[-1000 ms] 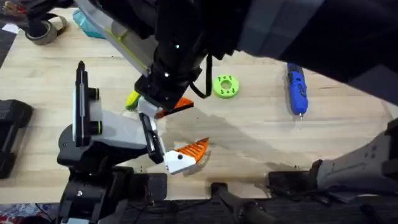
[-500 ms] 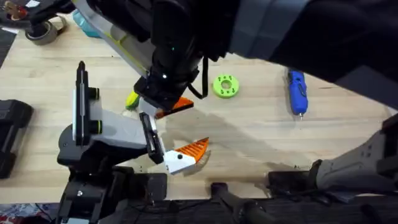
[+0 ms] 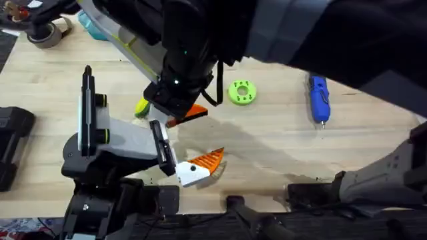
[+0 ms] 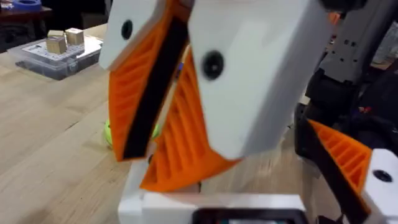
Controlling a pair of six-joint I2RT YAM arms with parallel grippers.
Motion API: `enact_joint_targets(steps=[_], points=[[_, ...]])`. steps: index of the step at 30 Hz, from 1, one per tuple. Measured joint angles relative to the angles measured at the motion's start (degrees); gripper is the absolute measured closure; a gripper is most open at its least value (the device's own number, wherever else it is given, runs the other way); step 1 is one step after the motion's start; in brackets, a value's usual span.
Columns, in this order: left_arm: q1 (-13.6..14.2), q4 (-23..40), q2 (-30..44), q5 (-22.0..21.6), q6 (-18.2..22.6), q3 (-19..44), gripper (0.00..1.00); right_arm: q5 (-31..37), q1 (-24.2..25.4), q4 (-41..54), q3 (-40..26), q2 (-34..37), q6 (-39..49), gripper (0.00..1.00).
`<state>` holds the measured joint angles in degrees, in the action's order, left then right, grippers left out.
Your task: Pick up the gripper from the table and insert it into the empty holder that is missing its gripper. Then pick up a screw, insert it into the mounting hole, and use the screwdriver to tighten it. Finally, clean up the table by picking up the vegetable and placing it into the bucket.
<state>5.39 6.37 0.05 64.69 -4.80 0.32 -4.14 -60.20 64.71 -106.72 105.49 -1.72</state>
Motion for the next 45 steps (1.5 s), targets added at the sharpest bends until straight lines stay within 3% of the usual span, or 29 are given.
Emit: enact_joint_targets(steps=[45], points=[[0.0, 0.0, 0.0, 0.0, 0.1, 0.0, 0.014, 0.0, 0.0, 0.9, -0.3, -0.2, 0.0, 0.812]])
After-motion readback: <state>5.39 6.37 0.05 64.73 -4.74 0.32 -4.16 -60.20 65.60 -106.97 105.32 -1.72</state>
